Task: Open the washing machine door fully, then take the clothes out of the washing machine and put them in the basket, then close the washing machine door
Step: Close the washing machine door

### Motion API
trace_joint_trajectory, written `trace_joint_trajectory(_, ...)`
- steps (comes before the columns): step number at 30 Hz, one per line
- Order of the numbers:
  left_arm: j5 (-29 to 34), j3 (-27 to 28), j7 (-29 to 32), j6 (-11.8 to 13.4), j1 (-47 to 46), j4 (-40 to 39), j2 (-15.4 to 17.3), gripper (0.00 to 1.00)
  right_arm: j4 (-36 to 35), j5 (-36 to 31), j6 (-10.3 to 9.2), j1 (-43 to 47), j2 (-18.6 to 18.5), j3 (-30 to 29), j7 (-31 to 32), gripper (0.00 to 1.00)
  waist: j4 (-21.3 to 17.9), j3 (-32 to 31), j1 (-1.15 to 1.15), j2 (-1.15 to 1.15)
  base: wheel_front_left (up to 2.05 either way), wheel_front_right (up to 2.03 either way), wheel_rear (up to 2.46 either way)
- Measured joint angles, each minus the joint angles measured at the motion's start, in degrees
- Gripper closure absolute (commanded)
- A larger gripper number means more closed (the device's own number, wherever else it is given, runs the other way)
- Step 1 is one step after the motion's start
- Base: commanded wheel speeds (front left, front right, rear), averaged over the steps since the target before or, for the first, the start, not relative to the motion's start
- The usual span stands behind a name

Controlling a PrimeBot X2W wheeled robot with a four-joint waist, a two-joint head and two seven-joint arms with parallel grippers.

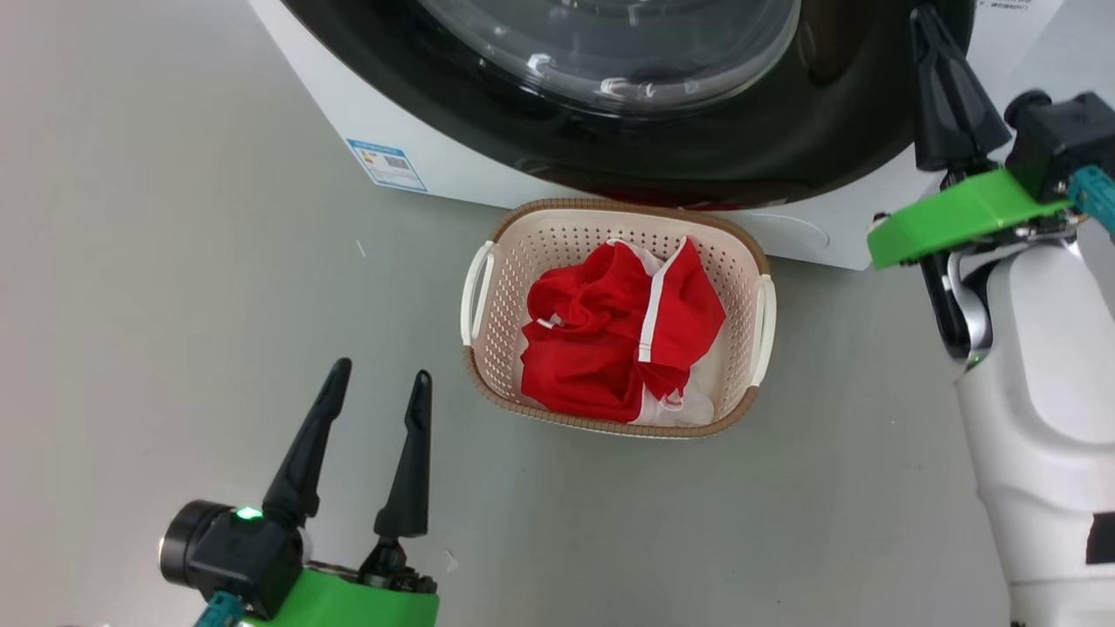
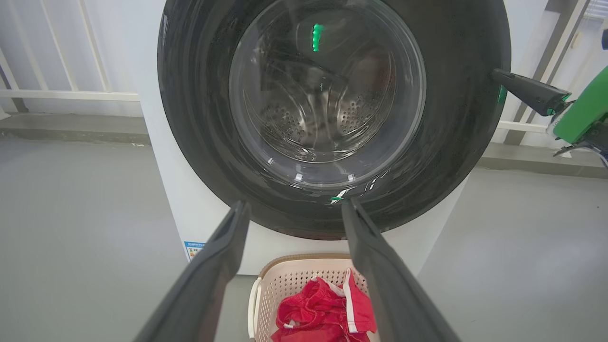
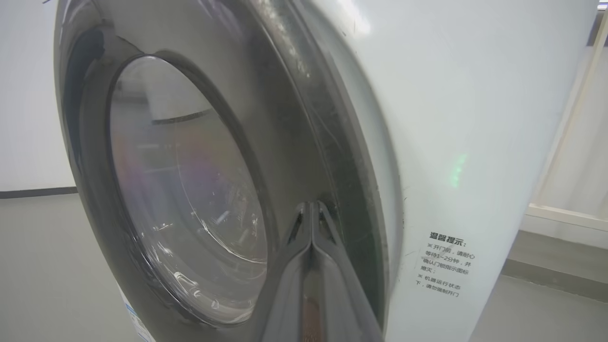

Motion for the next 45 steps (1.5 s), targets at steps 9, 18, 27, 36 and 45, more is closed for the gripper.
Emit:
trace_joint_trajectory(9,0.00,-0.83,0.00,-0.47,-1.43,0.23,-0.15,0.00,5.59,-3.46,0.00,-7.55,-1.35,-1.67,-0.01,1.00,0.53,1.01,0.00,0.00,0.00,0.00,0.00)
trace_joint_trajectory(18,-0.01,-1.47,0.00,-0.52,-2.21,0.80,-0.20,0.00,9.89,-5.47,0.77,-11.35,-1.96,-2.11,-0.52,1.00,1.64,1.96,0.00,0.00,0.00,0.00,0.00)
trace_joint_trajectory(27,-0.02,-1.48,0.00,-0.52,-2.30,1.11,-0.24,0.00,10.54,-6.89,0.76,-11.62,-1.65,-2.30,-0.48,1.00,1.38,1.64,0.00,0.00,0.00,0.00,0.00)
trace_joint_trajectory(36,-2.26,-1.45,0.00,-0.44,-2.30,1.30,-0.25,0.00,8.69,-5.68,0.58,-11.15,-1.56,-1.07,-0.47,0.99,-0.55,0.68,0.00,0.00,0.00,0.00,0.00)
trace_joint_trajectory(45,-3.36,-0.60,0.00,0.30,-2.25,1.62,-0.25,0.00,4.55,-2.14,0.41,-2.82,-0.44,3.26,-0.42,0.45,-3.50,-1.29,0.00,0.00,0.00,0.00,0.00)
